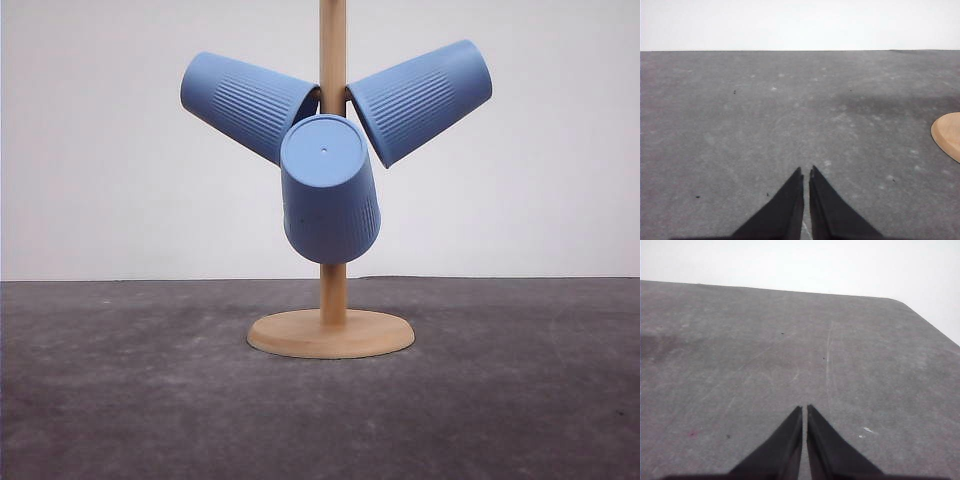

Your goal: Place three cups

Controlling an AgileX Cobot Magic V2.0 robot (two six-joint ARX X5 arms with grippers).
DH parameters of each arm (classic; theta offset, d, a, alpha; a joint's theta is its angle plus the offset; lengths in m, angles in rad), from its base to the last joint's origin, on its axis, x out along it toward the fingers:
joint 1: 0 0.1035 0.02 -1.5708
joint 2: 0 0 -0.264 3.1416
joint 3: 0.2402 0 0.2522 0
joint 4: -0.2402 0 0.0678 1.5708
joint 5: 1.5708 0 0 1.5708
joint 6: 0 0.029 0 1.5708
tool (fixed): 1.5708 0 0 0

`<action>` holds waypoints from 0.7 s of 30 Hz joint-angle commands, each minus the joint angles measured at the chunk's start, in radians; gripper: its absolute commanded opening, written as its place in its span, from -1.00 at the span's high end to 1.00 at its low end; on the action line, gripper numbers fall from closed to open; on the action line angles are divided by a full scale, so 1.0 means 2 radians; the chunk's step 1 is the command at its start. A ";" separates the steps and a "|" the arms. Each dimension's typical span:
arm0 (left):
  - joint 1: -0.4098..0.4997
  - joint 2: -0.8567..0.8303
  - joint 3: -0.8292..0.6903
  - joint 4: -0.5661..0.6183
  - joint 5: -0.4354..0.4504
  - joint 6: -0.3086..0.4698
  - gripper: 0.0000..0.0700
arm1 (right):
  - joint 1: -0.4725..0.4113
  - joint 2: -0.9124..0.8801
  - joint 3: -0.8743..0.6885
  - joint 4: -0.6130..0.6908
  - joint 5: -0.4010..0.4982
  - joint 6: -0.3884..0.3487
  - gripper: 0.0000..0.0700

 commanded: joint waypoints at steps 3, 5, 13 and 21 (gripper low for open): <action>-0.001 -0.001 -0.006 0.007 0.000 0.003 1.00 | -0.001 0.001 -0.002 0.005 0.000 0.003 0.96; -0.001 -0.001 -0.006 0.007 0.000 0.003 1.00 | -0.001 0.001 -0.002 0.005 0.000 0.003 0.96; -0.001 -0.001 -0.006 0.007 0.000 0.003 1.00 | -0.001 0.001 -0.002 0.005 0.000 0.003 0.96; -0.001 -0.001 -0.006 0.007 0.000 0.003 1.00 | -0.001 0.001 -0.002 0.005 0.000 0.003 0.96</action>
